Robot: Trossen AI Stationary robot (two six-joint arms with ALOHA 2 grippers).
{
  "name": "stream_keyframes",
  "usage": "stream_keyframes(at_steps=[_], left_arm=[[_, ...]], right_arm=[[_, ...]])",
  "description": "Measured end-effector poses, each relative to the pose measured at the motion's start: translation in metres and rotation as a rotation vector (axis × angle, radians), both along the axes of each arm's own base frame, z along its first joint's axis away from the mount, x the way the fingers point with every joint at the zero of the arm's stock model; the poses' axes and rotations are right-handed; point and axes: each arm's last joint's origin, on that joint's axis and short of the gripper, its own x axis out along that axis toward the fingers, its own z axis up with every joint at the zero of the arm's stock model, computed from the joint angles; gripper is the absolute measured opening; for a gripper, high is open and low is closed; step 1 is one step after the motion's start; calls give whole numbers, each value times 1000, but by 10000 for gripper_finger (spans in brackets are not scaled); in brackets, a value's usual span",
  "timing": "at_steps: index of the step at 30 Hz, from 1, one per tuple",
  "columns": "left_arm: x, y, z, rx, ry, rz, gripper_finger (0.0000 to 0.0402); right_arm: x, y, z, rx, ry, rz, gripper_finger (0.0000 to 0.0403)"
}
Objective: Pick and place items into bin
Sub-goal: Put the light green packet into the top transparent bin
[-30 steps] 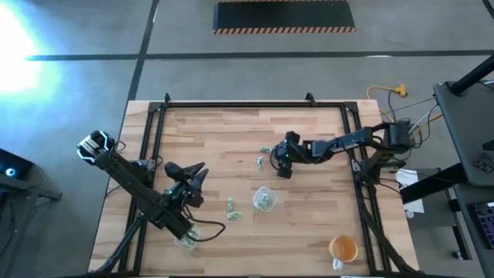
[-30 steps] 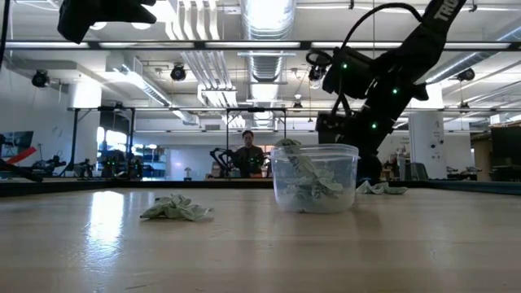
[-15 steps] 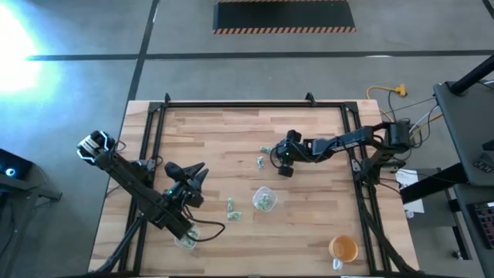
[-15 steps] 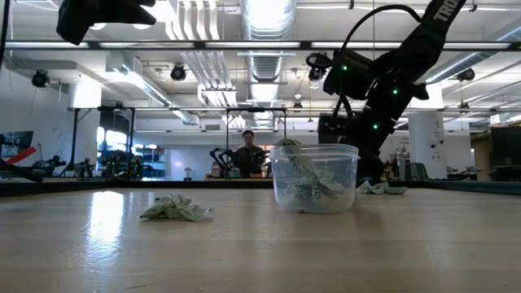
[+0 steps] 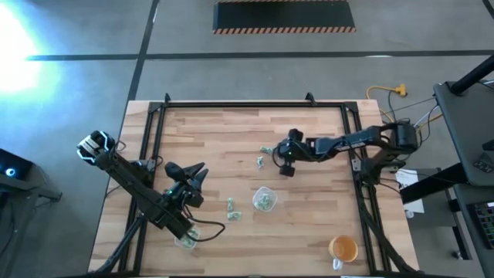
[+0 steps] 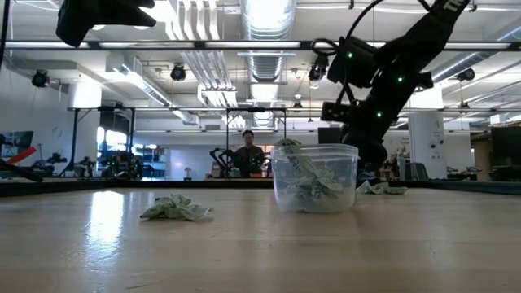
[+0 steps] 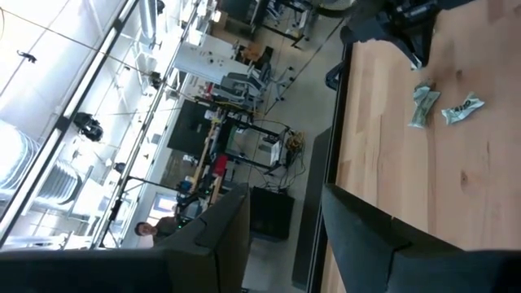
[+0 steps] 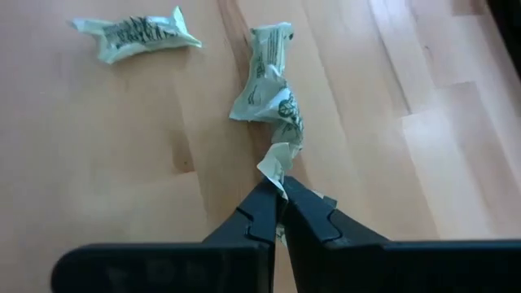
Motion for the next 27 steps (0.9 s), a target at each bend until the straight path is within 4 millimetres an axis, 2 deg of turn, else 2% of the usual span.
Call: stream_keyframes(at_steps=[4, 14, 27], left_arm=[[0, 0, 0, 0, 0, 0, 139], [0, 0, 0, -1, -2, 0, 139], [1, -1, 0, -4, -12, 0, 139]], right_arm=[[-1, 9, 13, -1, -48, 22, 9], [-3, 48, 47, 29, -199, 173, 9], [2, 91, 56, 171, -315, 435, 9]])
